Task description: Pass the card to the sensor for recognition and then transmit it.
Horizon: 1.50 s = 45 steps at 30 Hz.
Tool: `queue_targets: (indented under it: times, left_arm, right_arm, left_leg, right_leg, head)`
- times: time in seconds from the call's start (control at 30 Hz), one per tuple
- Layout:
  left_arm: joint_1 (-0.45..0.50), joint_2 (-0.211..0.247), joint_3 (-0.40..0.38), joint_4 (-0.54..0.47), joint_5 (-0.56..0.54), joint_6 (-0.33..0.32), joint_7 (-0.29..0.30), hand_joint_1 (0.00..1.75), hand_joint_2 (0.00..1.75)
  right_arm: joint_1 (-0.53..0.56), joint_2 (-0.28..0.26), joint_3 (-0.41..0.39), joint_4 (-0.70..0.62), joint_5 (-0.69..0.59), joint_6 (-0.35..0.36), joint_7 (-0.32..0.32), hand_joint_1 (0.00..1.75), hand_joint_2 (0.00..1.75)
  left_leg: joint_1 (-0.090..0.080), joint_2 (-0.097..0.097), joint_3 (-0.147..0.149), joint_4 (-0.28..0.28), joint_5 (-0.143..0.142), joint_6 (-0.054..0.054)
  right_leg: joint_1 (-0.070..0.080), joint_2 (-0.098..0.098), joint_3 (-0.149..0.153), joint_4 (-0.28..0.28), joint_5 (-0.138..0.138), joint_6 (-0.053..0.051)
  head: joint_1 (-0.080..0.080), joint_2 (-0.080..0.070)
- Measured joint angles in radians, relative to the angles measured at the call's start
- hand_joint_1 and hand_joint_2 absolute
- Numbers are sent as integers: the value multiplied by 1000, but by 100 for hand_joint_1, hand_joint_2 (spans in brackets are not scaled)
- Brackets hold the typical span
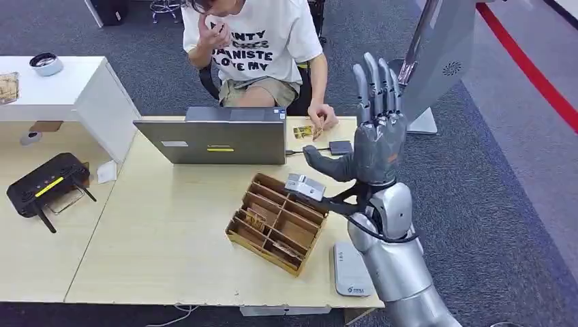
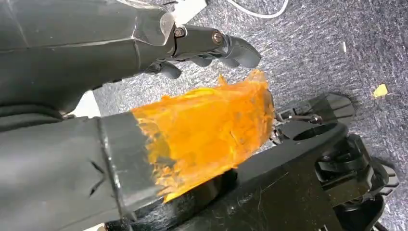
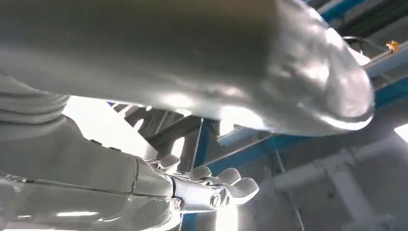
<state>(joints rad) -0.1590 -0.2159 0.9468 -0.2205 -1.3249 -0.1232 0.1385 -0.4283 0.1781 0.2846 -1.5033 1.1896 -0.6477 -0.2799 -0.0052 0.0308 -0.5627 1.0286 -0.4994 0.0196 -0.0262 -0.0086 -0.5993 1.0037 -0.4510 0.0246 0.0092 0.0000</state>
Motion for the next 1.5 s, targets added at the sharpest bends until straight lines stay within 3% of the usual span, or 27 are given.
queue_targets:
  times: [0.1,0.27,0.43,0.63,0.8,1.5]
  left_arm:
    - [3,0,0,0,16,6,-3,0,0]
    - [30,0,6,0,55,18,-23,0,0]
    - [51,0,23,0,89,30,-43,0,0]
    - [70,2,52,0,126,31,-65,0,0]
    - [71,3,63,0,131,32,-67,0,0]
    - [71,3,77,0,133,32,-67,0,0]
  right_arm:
    - [45,10,-12,-51,-146,0,-37,0,0]
    - [230,0,-18,-255,-478,0,-20,0,0]
    - [376,-26,-58,-391,-647,0,-39,0,0]
    - [538,-34,-168,-460,-701,1,-48,0,0]
    - [586,-37,-251,-457,-699,1,-40,0,0]
    - [605,-40,-295,-457,-697,1,-40,0,0]
  left_leg:
    - [0,-1,1,0,0,0]
    - [0,-1,0,0,-2,-1]
    - [0,0,1,0,-4,0]
    - [0,0,1,0,-5,-1]
    - [0,0,1,0,-5,-1]
    - [0,0,2,0,-5,-1]
  right_leg:
    - [0,-1,1,0,0,0]
    - [0,0,0,0,-2,0]
    - [0,0,0,-1,-4,-1]
    - [0,0,0,-1,-4,-1]
    - [0,0,1,-1,-3,-1]
    - [0,0,1,0,-3,-1]
  head:
    - [0,0]
    - [0,0]
    - [0,0]
    - [0,0]
    - [0,0]
    - [0,0]
